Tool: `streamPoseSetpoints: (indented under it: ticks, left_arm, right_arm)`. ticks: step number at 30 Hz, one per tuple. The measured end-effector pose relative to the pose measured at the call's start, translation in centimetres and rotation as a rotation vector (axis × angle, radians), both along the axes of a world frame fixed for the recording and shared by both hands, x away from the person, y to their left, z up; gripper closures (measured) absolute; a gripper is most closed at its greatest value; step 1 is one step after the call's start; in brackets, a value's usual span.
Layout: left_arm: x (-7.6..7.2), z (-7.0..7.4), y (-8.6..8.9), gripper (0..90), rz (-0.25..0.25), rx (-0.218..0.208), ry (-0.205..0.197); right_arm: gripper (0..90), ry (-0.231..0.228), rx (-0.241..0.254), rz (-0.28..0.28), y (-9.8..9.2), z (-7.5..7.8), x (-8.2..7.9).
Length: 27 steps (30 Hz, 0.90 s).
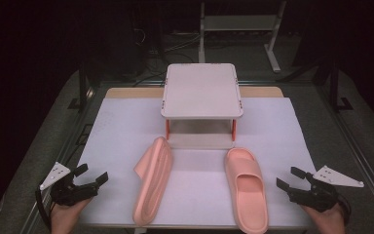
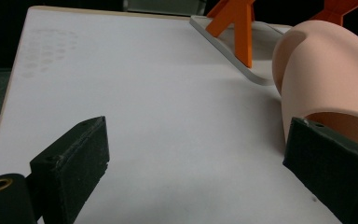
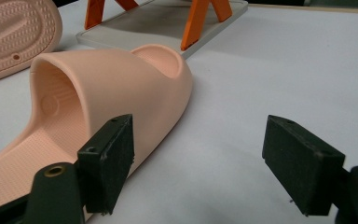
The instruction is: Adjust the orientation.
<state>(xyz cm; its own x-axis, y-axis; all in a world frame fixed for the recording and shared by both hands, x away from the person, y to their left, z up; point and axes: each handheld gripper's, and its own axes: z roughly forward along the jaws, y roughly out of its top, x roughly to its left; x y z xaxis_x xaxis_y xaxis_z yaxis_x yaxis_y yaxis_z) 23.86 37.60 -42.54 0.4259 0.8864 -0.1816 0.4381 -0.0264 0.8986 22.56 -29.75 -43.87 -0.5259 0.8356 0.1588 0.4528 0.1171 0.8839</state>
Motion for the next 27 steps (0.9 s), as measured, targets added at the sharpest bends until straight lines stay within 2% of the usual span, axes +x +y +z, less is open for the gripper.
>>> streamPoseSetpoints:
  ticks: [12, 27]
  left_arm:
    - [-0.3, -0.1, -0.7, 5.9, -0.031, 0.006, 0.003]
    - [-0.4, -0.2, -2.8, 6.0, -0.117, 0.063, 0.026]
  right_arm:
    - [24.4, -0.005, 0.001, 0.001, 0.0, 0.1, -0.1]
    - [24.4, -0.019, -0.001, 0.017, 0.6, 0.4, 0.0]
